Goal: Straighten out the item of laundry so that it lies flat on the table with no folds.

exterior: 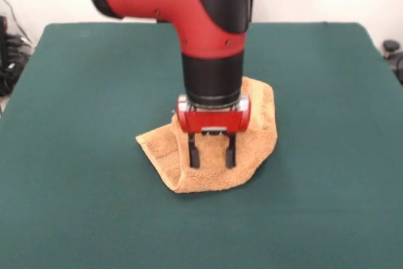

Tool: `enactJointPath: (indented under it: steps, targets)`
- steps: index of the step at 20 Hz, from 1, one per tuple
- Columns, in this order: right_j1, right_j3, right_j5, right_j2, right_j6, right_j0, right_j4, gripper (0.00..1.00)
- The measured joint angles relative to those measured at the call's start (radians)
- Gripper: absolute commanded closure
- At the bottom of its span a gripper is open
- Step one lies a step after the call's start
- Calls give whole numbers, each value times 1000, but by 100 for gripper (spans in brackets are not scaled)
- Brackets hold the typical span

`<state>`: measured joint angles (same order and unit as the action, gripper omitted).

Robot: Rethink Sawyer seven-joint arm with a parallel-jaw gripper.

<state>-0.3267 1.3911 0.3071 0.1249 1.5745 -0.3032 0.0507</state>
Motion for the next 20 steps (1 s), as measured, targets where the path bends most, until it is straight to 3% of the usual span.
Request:
enactJointPath:
  steps: [13,20]
  targets:
    - [-2,-6,29,72,0,-64,32,0]
    - [-44,20,60,87,0,-99,61,0]
